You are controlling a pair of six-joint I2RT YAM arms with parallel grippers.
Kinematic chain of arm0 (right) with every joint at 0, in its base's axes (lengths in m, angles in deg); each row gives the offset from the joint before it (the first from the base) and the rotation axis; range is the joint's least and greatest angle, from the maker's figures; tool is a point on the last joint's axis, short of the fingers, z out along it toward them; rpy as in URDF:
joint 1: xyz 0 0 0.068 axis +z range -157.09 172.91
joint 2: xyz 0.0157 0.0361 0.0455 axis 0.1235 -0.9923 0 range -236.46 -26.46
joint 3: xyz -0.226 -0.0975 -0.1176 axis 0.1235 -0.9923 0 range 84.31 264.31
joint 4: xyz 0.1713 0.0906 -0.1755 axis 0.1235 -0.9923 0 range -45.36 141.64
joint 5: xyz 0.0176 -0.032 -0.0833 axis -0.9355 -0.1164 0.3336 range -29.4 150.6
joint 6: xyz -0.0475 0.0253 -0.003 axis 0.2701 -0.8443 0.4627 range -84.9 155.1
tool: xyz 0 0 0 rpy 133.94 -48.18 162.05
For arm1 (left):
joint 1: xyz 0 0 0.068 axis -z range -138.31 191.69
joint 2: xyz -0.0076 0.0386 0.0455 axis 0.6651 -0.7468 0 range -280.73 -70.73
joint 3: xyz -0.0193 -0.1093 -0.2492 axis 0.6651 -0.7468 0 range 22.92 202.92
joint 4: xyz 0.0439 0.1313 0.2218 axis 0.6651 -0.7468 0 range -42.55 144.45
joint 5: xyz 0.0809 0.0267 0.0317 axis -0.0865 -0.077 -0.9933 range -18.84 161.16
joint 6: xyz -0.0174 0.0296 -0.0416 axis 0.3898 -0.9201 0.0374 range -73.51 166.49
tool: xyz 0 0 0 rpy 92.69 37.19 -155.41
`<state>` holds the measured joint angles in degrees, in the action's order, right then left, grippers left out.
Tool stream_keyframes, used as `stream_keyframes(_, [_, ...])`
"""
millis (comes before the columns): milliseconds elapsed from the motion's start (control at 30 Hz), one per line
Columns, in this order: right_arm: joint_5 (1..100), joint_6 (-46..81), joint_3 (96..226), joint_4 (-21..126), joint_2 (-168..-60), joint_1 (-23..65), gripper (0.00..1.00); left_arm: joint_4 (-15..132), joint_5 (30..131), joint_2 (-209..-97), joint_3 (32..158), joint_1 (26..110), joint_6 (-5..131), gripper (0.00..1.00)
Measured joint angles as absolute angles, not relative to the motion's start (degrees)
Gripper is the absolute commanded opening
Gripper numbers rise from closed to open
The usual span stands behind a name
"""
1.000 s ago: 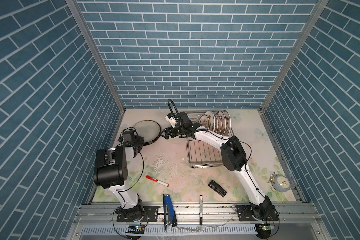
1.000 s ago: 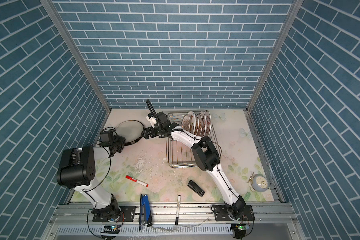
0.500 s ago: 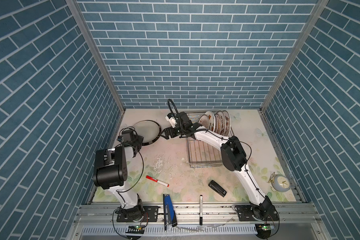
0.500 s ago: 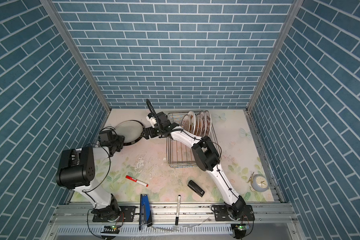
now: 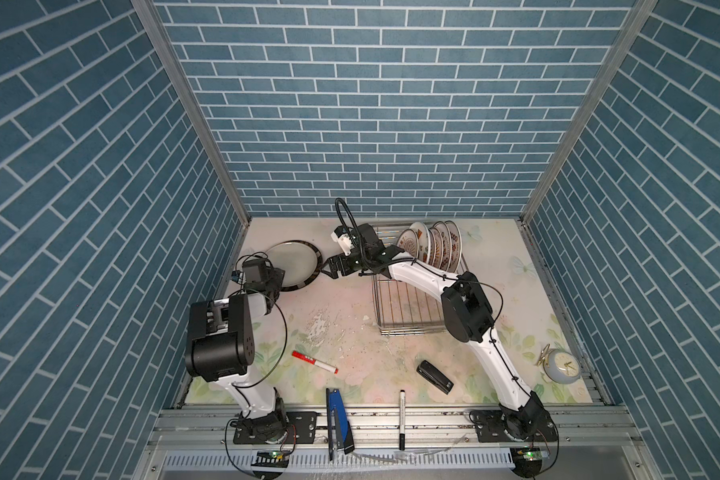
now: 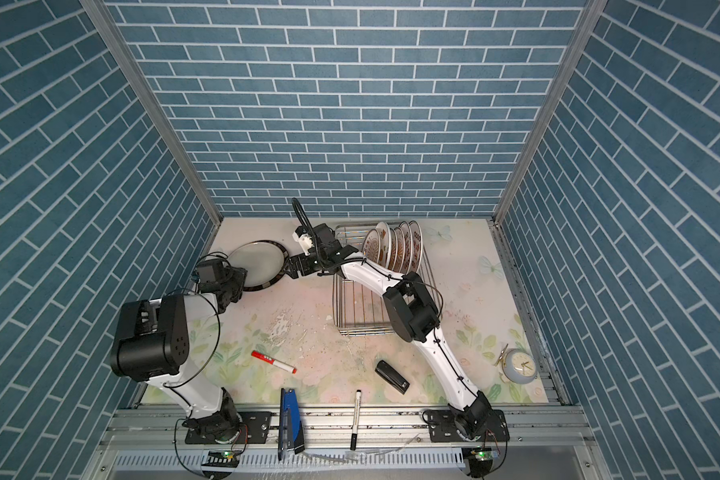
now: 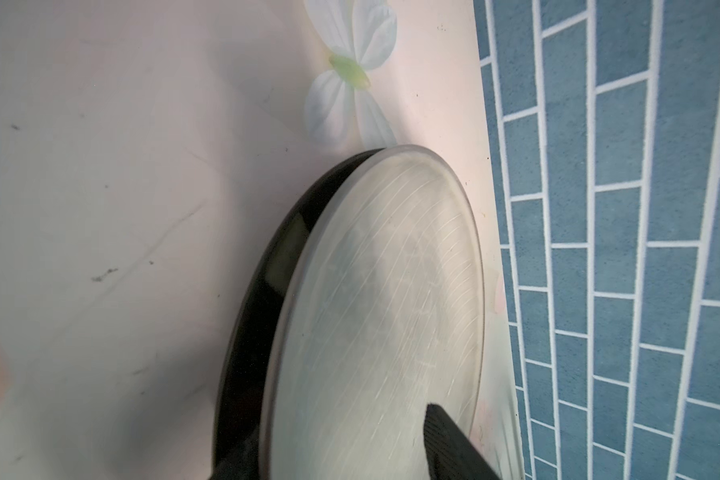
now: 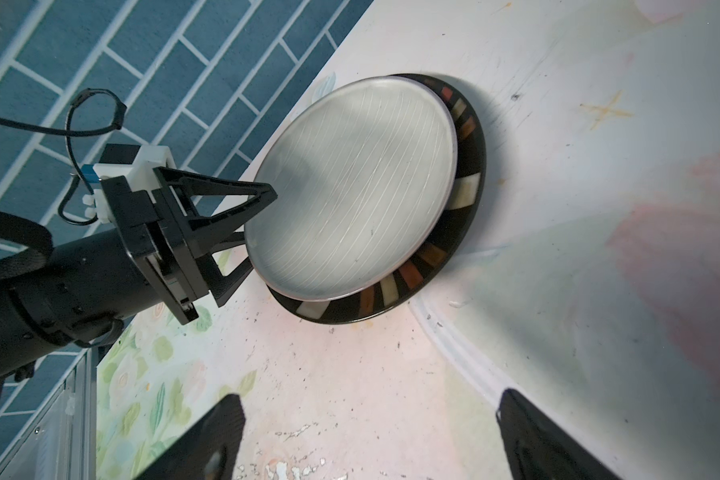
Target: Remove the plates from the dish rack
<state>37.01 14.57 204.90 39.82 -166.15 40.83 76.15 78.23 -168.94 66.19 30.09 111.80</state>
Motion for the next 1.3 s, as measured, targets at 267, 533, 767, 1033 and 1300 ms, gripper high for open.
stream_keyframes(267, [37.2, 14.6, 204.9, 39.6, -166.2, 41.2, 0.96, 67.7, 75.0, -168.9, 70.7, 30.2, 107.5, 0.59])
stream_keyframes(533, [37.6, 14.6, 204.9, 39.3, -166.2, 41.7, 0.96, 64.8, 73.3, -169.0, 72.3, 30.9, 105.4, 0.60])
stream_keyframes(767, [37.9, 14.6, 204.9, 39.1, -166.1, 41.7, 0.96, 64.4, 73.2, -170.9, 74.0, 31.5, 104.6, 0.60])
stream_keyframes(1033, [38.7, 15.1, 204.8, 39.1, -165.8, 41.7, 0.96, 64.4, 71.1, -170.3, 73.6, 31.9, 104.1, 0.66])
stream_keyframes(1300, [39.5, 16.1, 203.8, 39.1, -164.0, 41.8, 0.96, 61.4, 66.7, -165.3, 72.9, 31.9, 103.0, 0.72])
